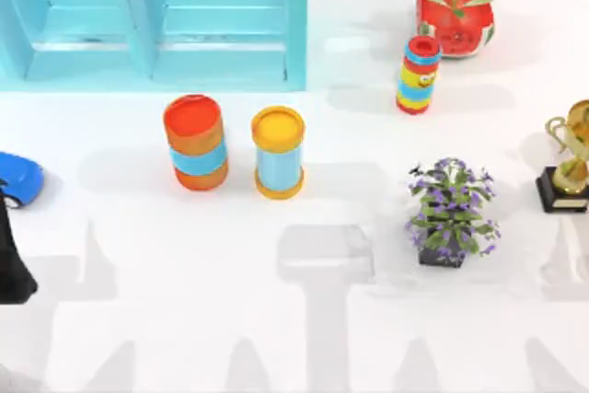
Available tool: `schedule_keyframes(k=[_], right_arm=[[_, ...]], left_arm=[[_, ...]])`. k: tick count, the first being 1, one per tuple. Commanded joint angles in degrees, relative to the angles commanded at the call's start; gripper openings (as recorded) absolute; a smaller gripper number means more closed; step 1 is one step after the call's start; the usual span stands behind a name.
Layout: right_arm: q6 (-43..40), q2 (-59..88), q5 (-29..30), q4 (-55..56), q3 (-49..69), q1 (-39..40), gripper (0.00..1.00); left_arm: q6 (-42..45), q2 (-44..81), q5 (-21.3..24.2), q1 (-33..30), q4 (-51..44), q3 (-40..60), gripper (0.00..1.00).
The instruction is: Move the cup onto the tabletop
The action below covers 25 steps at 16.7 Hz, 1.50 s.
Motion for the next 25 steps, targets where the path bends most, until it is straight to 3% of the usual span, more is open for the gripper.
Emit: schedule_keyframes(k=[7,20,25], right_arm=[[-4.7,9.2,-0.05,-8.53,8.56,-4.7,1.0],[-30.66,73.9,-0.24,-58.21,59.3,-31.03,1.0],[-36.82,89.07,-0.23,-70.09,71.44,-37.39,1.0]], left_arm=[[0.0,0.0,0.0,0.0,0.0,0.0,1.0],[0.0,0.0,0.0,0.0,0.0,0.0,1.0],[0.0,0.0,0.0,0.0,0.0,0.0,1.0]])
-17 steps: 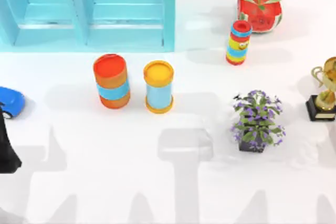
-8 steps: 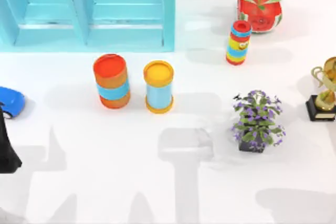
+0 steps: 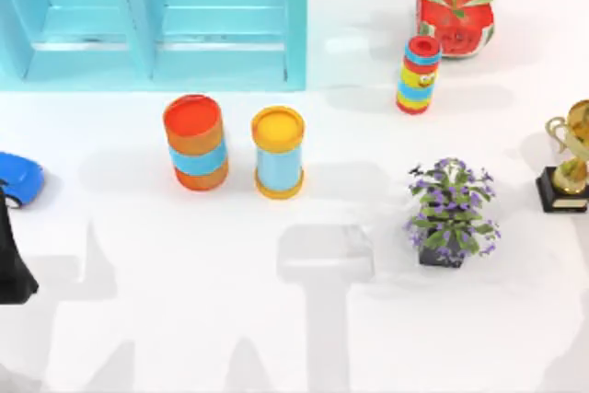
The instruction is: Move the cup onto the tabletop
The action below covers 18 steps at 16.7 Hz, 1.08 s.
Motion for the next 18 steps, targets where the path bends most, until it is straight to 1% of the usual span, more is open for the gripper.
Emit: schedule_keyframes(k=[3,9,18], right_arm=[[-1.01,2.19,0.0,-1.83,1.83,-1.04,1.0],[-0.85,2.32,0.01,-0.93,1.1,-0.78,1.0],[-0.66,5.91,0.0,12.85,-8.94,-0.72,1.0]], left_arm=[[0.0,0.0,0.0,0.0,0.0,0.0,1.0],[0.0,0.0,0.0,0.0,0.0,0.0,1.0],[0.0,0.0,0.0,0.0,0.0,0.0,1.0]])
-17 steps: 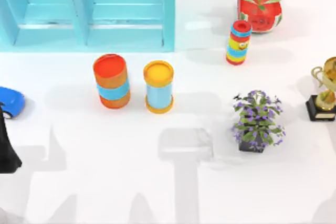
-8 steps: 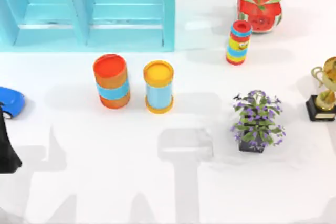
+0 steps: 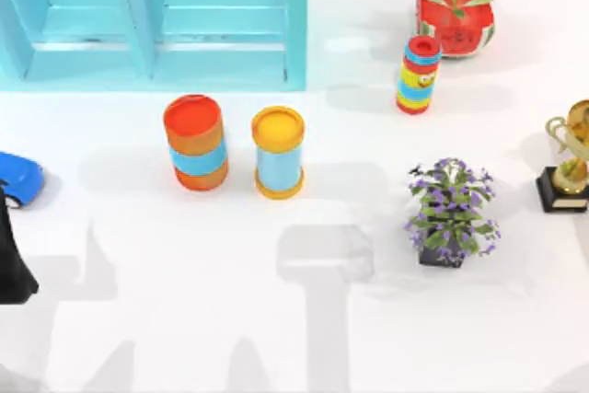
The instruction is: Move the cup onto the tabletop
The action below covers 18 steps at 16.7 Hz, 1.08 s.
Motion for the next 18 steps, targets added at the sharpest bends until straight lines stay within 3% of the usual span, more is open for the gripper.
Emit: schedule_keyframes(k=[4,9,18], right_arm=[[0.08,1.9,0.0,7.41,-5.48,0.04,1.0],[0.07,2.38,0.0,8.52,-6.32,0.0,1.0],[0.07,2.38,0.0,8.52,-6.32,0.0,0.32]], left_arm=[[0.0,0.0,0.0,0.0,0.0,0.0,1.0],[0.0,0.0,0.0,0.0,0.0,0.0,1.0],[0.0,0.0,0.0,0.0,0.0,0.0,1.0]])
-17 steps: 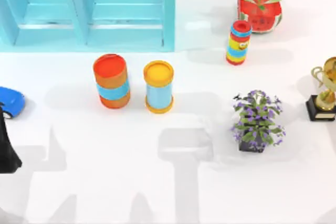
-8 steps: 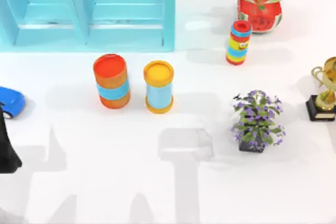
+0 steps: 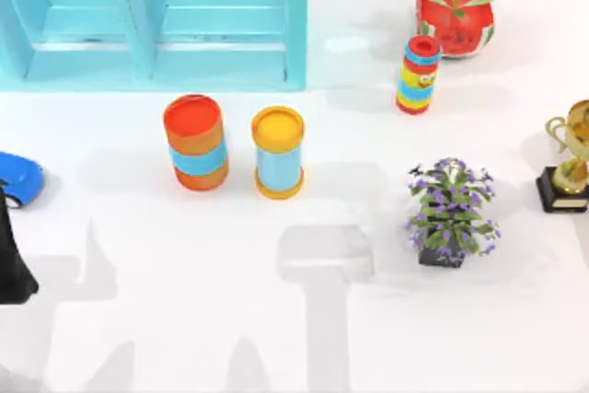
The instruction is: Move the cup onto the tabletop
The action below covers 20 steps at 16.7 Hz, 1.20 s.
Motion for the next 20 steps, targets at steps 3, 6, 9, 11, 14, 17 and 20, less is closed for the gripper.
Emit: schedule_keyframes(k=[3,6,9,11,14,17,20], right_arm=[[0.0,0.0,0.0,0.0,0.0,0.0,0.1],[0.0,0.0,0.0,0.0,0.0,0.0,0.0],[0.0,0.0,0.0,0.0,0.0,0.0,0.0],[0.0,0.0,0.0,0.0,0.0,0.0,0.0],[0.1,-0.16,0.0,-0.11,0.04,0.06,0.0],[2.32,-2.07,0.01,-2.82,1.03,2.31,0.0],[5.51,-4.74,0.03,-6.84,2.23,5.53,0.0]], left_arm=[[0.0,0.0,0.0,0.0,0.0,0.0,1.0],[0.0,0.0,0.0,0.0,0.0,0.0,1.0],[0.0,0.0,0.0,0.0,0.0,0.0,1.0],[0.0,0.0,0.0,0.0,0.0,0.0,1.0],[0.0,0.0,0.0,0.0,0.0,0.0,1.0],[0.0,0.0,0.0,0.0,0.0,0.0,1.0],[0.0,0.0,0.0,0.0,0.0,0.0,1.0]])
